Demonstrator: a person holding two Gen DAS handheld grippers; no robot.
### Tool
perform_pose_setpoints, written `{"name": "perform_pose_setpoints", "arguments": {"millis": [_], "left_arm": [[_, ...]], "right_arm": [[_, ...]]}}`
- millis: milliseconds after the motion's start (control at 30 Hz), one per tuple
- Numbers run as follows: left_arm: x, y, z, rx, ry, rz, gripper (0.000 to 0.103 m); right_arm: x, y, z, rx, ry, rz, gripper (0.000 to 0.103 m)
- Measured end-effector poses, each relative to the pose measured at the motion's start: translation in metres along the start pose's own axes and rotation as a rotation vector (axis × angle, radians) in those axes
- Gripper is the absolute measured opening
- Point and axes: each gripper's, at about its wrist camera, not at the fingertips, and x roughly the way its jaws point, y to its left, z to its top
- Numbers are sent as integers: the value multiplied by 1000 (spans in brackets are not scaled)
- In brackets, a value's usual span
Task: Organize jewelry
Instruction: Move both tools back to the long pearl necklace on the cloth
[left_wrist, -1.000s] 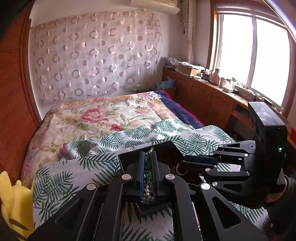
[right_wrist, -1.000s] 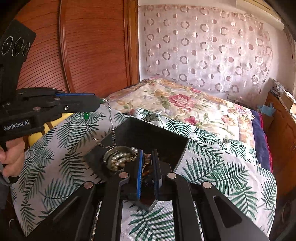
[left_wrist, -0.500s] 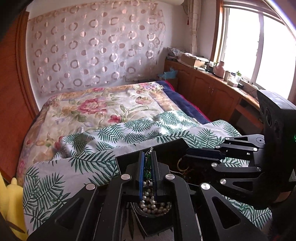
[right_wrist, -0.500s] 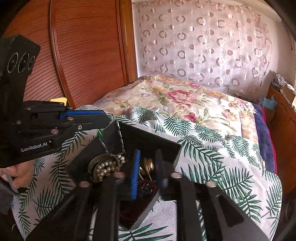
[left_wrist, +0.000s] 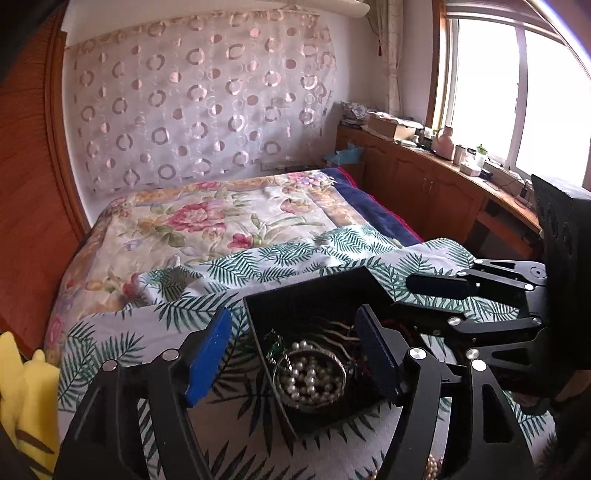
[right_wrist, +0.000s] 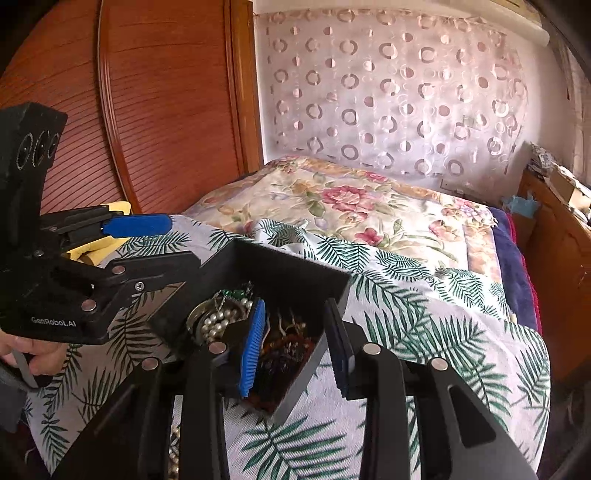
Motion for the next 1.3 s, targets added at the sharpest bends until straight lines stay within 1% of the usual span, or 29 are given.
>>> {"name": "perform_pose_setpoints", "arguments": {"millis": [33, 67, 133, 300, 333, 367, 433, 567, 700, 900, 967, 1000, 1033, 1100, 1133, 1167, 1300], "left_arm": [[-1, 0, -2, 0, 2, 6, 83], [-5, -1, -5, 2, -4, 25, 90], [-11, -2, -11, 4, -15, 34, 92], [-23, -6, -29, 5, -5, 37, 95], [-25, -7, -32, 6, -3, 37, 95], [-27, -9, -37, 6, 3, 35, 95], [-32, -10, -46, 5, 14, 27, 95], [-42, -12, -68, -2, 28, 13, 95], [-47, -16, -90, -15, 59, 1, 95], [-54, -33, -121, -12, 105, -51, 95], [-57, -39, -132, -11, 127, -83, 87], [-57, -42, -137, -10, 144, -97, 82], [-57, -45, -142, -6, 157, -105, 78], [-60, -49, -149, 9, 170, -108, 74], [-61, -50, -151, 14, 173, -106, 74], [-62, -50, -151, 15, 174, -104, 74], [-68, -49, -153, 12, 169, -101, 74]], "right_arm": [[-3, 2, -4, 2, -2, -3, 35], [-7, 3, -7, 6, -3, -7, 35], [-14, 5, -14, 12, -4, -13, 35], [-31, 11, -33, 24, -4, -27, 36], [-35, 12, -37, 27, -3, -31, 36], [-39, 13, -43, 30, 0, -35, 41], [-47, 17, -53, 35, 3, -42, 46], [-58, 22, -74, 54, 16, -49, 46], [-64, 31, -98, 68, 42, -40, 46], [-71, 42, -126, 83, 66, -14, 46], [-71, 45, -130, 83, 72, -4, 46], [-70, 47, -130, 79, 74, 3, 46], [-68, 48, -130, 73, 79, 12, 46], [-64, 51, -126, 55, 88, 20, 44], [-62, 53, -125, 43, 94, 24, 37], [-58, 55, -124, 32, 103, 31, 35], [-43, 59, -122, 15, 148, 50, 32]]}}
